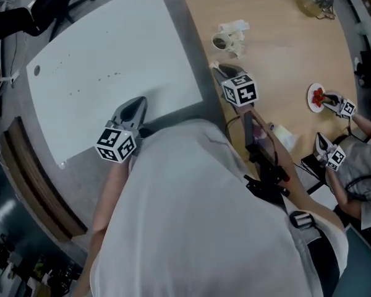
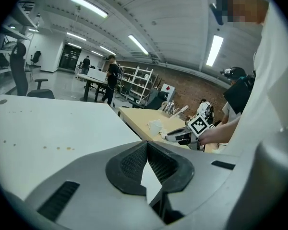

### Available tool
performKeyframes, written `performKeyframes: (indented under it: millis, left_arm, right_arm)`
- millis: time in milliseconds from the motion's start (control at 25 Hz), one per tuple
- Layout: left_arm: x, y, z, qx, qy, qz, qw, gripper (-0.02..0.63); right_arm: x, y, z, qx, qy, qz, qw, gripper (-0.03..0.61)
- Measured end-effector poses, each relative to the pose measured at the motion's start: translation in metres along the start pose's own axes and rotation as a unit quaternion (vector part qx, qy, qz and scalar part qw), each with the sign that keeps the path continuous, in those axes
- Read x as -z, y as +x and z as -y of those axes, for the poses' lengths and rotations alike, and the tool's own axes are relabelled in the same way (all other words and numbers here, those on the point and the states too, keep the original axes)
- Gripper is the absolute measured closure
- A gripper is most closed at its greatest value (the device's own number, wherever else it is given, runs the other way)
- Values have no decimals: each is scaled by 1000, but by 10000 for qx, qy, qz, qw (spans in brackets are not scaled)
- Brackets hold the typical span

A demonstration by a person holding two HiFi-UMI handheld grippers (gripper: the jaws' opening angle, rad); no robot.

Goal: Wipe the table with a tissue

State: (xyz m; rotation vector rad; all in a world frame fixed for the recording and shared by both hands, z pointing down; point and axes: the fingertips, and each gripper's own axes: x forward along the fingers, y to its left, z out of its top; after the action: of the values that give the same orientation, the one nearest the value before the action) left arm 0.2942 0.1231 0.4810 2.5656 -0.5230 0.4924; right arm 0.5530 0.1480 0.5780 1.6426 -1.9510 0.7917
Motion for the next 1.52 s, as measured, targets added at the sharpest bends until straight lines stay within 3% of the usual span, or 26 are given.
performKeyframes:
  millis: [200,680,1160,1520]
  left_arm:
    - [10,-20,-13,-176,-262,107,9994,607]
    - [12,-84,-64,-521,-417,259,9974,607]
    - [33,-116,-95,-686,-700,401,9944,607]
    - [42,-146,-117,-1043,-908,587,9887,607]
  right_arm:
    - [-23,20,-53,-506,-444,-205,9975,502]
    - [-63,70,-138,-1079,-1091,-282,9878,503]
    - [-69,109,-205,-1595,-1608,-586,9722,503]
    - [-77,146,-239,-1865,-1993,-832,9584,503]
